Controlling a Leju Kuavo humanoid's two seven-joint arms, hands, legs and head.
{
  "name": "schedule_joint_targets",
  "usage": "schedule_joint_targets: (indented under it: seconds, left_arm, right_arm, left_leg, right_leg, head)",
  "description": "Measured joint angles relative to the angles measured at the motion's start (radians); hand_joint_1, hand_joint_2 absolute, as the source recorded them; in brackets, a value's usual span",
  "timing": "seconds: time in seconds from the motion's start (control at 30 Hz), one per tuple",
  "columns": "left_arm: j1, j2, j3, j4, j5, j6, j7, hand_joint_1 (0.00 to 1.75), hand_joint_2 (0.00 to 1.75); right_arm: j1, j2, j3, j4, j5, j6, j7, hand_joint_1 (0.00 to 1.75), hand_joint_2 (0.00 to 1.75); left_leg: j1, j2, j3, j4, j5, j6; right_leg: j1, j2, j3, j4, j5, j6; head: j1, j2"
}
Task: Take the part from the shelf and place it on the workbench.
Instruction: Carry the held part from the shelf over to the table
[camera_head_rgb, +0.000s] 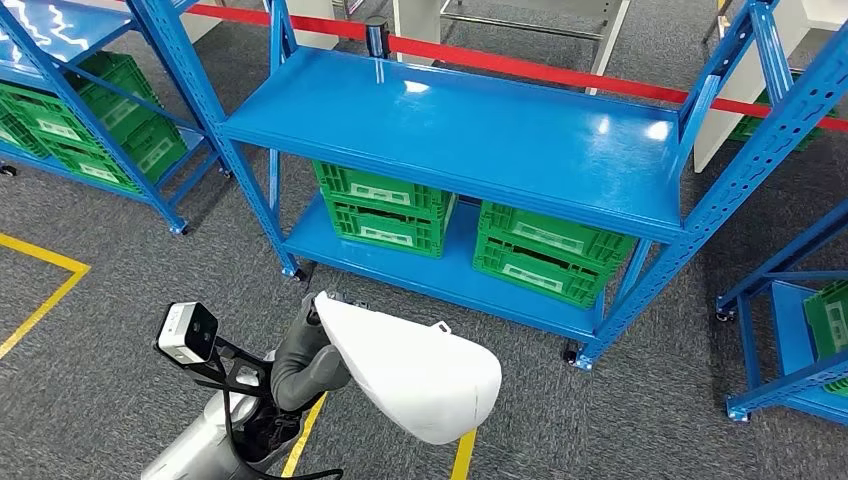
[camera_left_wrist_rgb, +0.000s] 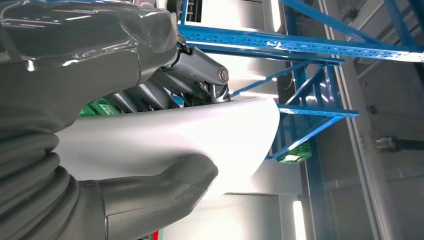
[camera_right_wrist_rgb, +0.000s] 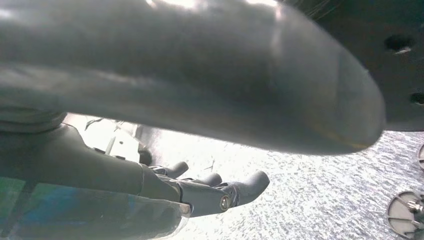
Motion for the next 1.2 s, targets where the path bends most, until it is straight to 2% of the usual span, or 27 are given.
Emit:
schedule_joint_targets:
  seconds: [0.1,0.13,0.17,0.2,0.27,0.3,0.33,0.37,0.43,0.5,0.53,0.6,0.63,0.67,0.7,0.77,0.8,0.83,0.93,1.0,1.07,1.13,1.17,1.2]
  left_arm:
    - [0.003,0.004,-0.001,0.0,0.002,0.001,0.0,1.75,1.75]
    - [0.004,0.005,-0.001,0.0,0.002,0.002,0.0,1.75,1.75]
    - [0.006,0.006,-0.001,0.001,0.003,0.002,0.0,1.75,1.75]
    - [0.006,0.007,-0.001,0.001,0.004,0.003,0.0,1.75,1.75]
    - [0.004,0.007,-0.001,-0.001,0.006,0.004,0.0,1.75,1.75]
    - [0.003,0.007,0.0,-0.002,0.006,0.004,0.0,1.75,1.75]
    - [0.001,0.008,0.0,-0.003,0.007,0.004,0.0,1.75,1.75]
    - [0.0,0.008,0.0,-0.004,0.008,0.005,0.0,1.75,1.75]
    - [0.0,0.01,0.0,-0.006,0.008,0.006,0.002,1.75,1.75]
    - [-0.002,0.01,0.0,-0.008,0.008,0.007,0.003,1.75,1.75]
    - [-0.002,0.009,0.0,-0.009,0.008,0.007,0.003,1.75,1.75]
    - [-0.002,0.009,-0.002,-0.009,0.008,0.01,0.006,1.75,1.75]
    - [0.0,0.01,-0.002,-0.008,0.008,0.012,0.007,1.75,1.75]
    - [0.001,0.01,-0.003,-0.008,0.008,0.013,0.008,1.75,1.75]
    - [0.002,0.011,-0.004,-0.008,0.008,0.014,0.008,1.75,1.75]
    - [0.002,0.012,-0.005,-0.009,0.008,0.015,0.008,1.75,1.75]
    - [0.002,0.012,-0.005,-0.009,0.008,0.016,0.008,1.75,1.75]
    - [0.002,0.013,-0.005,-0.009,0.008,0.017,0.008,1.75,1.75]
    - [0.004,0.016,-0.005,-0.009,0.008,0.019,0.008,1.75,1.75]
    - [0.004,0.019,-0.004,-0.009,0.008,0.021,0.008,1.75,1.75]
    - [0.005,0.021,-0.004,-0.01,0.009,0.022,0.008,1.75,1.75]
    - [0.006,0.023,-0.004,-0.009,0.009,0.023,0.008,1.75,1.75]
    - [0.007,0.024,-0.004,-0.009,0.009,0.023,0.008,1.75,1.75]
    - [0.007,0.025,-0.004,-0.009,0.009,0.023,0.008,1.75,1.75]
  right_arm:
    - [0.0,-0.001,0.006,0.0,0.002,0.001,-0.001,0.0,0.0]
    - [0.001,-0.001,0.007,0.0,0.003,0.0,-0.001,0.0,0.0]
    - [0.001,0.0,0.008,0.0,0.003,-0.002,-0.001,0.0,0.0]
    - [0.0,0.001,0.009,0.0,0.003,-0.003,-0.001,0.0,0.0]
    - [0.0,0.003,0.011,0.0,0.005,-0.004,-0.001,0.0,0.0]
    - [-0.001,0.004,0.012,0.0,0.005,-0.004,-0.001,0.0,0.0]
    - [-0.001,0.004,0.013,0.0,0.006,-0.004,-0.001,0.0,0.0]
    - [-0.001,0.005,0.013,0.0,0.007,-0.004,-0.001,0.0,0.0]
    - [-0.001,0.006,0.014,0.0,0.008,-0.004,-0.001,0.0,0.0]
    - [-0.001,0.007,0.015,0.0,0.009,-0.005,-0.001,0.0,0.0]
    - [0.0,0.007,0.015,0.0,0.01,-0.005,-0.001,0.0,0.0]
    - [0.001,0.007,0.015,0.0,0.011,-0.008,-0.001,0.0,0.0]
    - [0.001,0.007,0.016,0.0,0.012,-0.009,-0.002,0.0,0.0]
    - [0.002,0.007,0.016,0.0,0.013,-0.011,-0.004,0.0,0.0]
    - [0.002,0.007,0.016,0.0,0.013,-0.012,-0.005,0.0,0.0]
    - [0.002,0.005,0.016,0.0,0.014,-0.012,-0.008,0.0,0.0]
    - [0.001,0.005,0.016,0.0,0.014,-0.013,-0.008,0.0,0.0]
    - [0.0,0.004,0.016,0.0,0.014,-0.013,-0.009,0.0,0.0]
    - [-0.005,0.005,0.017,0.0,0.014,-0.013,-0.01,0.0,0.0]
    - [-0.006,0.006,0.017,0.0,0.016,-0.014,-0.01,0.0,0.0]
    - [-0.005,0.005,0.018,0.0,0.017,-0.014,-0.01,0.0,0.0]
    - [-0.005,0.005,0.019,0.0,0.018,-0.015,-0.01,0.0,0.0]
    - [-0.005,0.005,0.02,0.0,0.019,-0.015,-0.01,0.0,0.0]
    - [-0.005,0.005,0.021,0.0,0.019,-0.015,-0.01,0.0,0.0]
  left_leg:
    - [0.013,-0.001,-0.091,0.192,-0.087,-0.019]
    - [0.016,-0.001,-0.112,0.234,-0.097,-0.021]
    - [0.018,0.0,-0.115,0.237,-0.087,-0.022]
    - [0.019,0.003,-0.096,0.197,-0.06,-0.021]
    - [0.016,0.026,-0.023,0.051,0.002,-0.012]
    - [0.012,0.038,0.006,-0.009,0.02,-0.006]
    - [0.007,0.046,0.021,-0.043,0.027,-0.001]
    - [0.003,0.048,0.024,-0.054,0.025,0.004]
    - [0.002,0.031,0.026,-0.063,0.032,0.015]
    - [0.007,0.016,0.035,-0.078,0.046,0.029]
    - [0.008,0.009,0.039,-0.084,0.052,0.034]
    - [0.004,-0.007,0.035,-0.084,0.055,0.038]
    - [0.002,-0.016,0.034,-0.083,0.055,0.039]
    - [0.0,-0.025,0.033,-0.081,0.055,0.039]
    - [-0.001,-0.036,0.033,-0.079,0.055,0.039]
    - [-0.001,-0.055,0.032,-0.071,0.052,0.035]
    - [-0.003,-0.063,0.029,-0.065,0.049,0.031]
    - [-0.005,-0.069,0.025,-0.06,0.048,0.027]
    - [-0.005,-0.074,0.017,-0.054,0.045,0.017]
    - [-0.003,-0.05,0.001,-0.022,0.023,0.006]
    - [0.003,-0.018,-0.051,0.088,-0.036,-0.007]
    - [0.012,-0.007,-0.115,0.219,-0.086,-0.015]
    - [0.014,-0.005,-0.13,0.247,-0.088,-0.017]
    - [0.016,-0.003,-0.123,0.23,-0.07,-0.016]
  right_leg:
    - [0.0,-0.009,-0.002,0.0,0.001,-0.005]
    - [0.0,-0.014,-0.002,0.001,0.0,-0.005]
    - [0.0,-0.019,-0.002,0.001,0.0,-0.005]
    - [0.001,-0.025,-0.001,0.0,0.0,-0.005]
    - [0.002,-0.035,0.001,0.0,0.0,-0.004]
    - [0.004,-0.041,0.001,0.0,0.0,-0.002]
    - [0.005,-0.046,0.001,0.0,-0.001,0.002]
    - [0.006,-0.052,0.001,-0.002,-0.001,0.007]
    - [0.006,-0.061,0.002,-0.004,-0.001,0.018]
    - [0.005,-0.043,-0.013,0.03,-0.023,0.019]
    - [0.004,-0.028,-0.036,0.08,-0.049,0.016]
    - [0.005,-0.009,-0.099,0.215,-0.105,0.009]
    - [0.005,-0.006,-0.124,0.266,-0.12,0.01]
    - [0.005,-0.004,-0.132,0.281,-0.119,0.015]
    - [0.005,-0.003,-0.118,0.252,-0.101,0.023]
    - [0.003,0.01,-0.052,0.113,-0.045,0.035]
    - [0.003,0.017,-0.023,0.052,-0.023,0.033]
    - [0.003,0.021,-0.006,0.017,-0.012,0.028]
    - [0.007,0.014,-0.001,0.005,-0.004,0.007]
    - [0.003,0.006,0.001,0.003,-0.002,-0.002]
    - [0.002,-0.002,0.002,0.002,-0.002,-0.009]
    - [0.004,-0.013,0.0,0.003,-0.003,-0.011]
    - [0.004,-0.02,0.0,0.003,-0.003,-0.011]
    - [0.005,-0.026,0.001,0.003,-0.004,-0.011]
  head:
    - [-0.002,0.0]
    - [-0.002,0.0]
    - [-0.002,0.0]
    - [-0.002,0.0]
    - [-0.002,0.0]
    - [-0.002,0.0]
    - [-0.002,0.0]
    - [-0.002,0.0]
    - [-0.002,0.0]
    - [0.0,0.0]
    - [0.002,0.0]
    - [0.004,0.0]
    - [0.005,0.0]
    - [0.005,0.0]
    - [0.005,0.0]
    - [0.005,0.0]
    - [0.005,0.0]
    - [0.005,0.0]
    - [0.005,0.0]
    - [0.002,0.0]
    - [-0.003,0.0]
    - [-0.004,0.0]
    - [-0.004,0.0]
    - [-0.004,0.0]
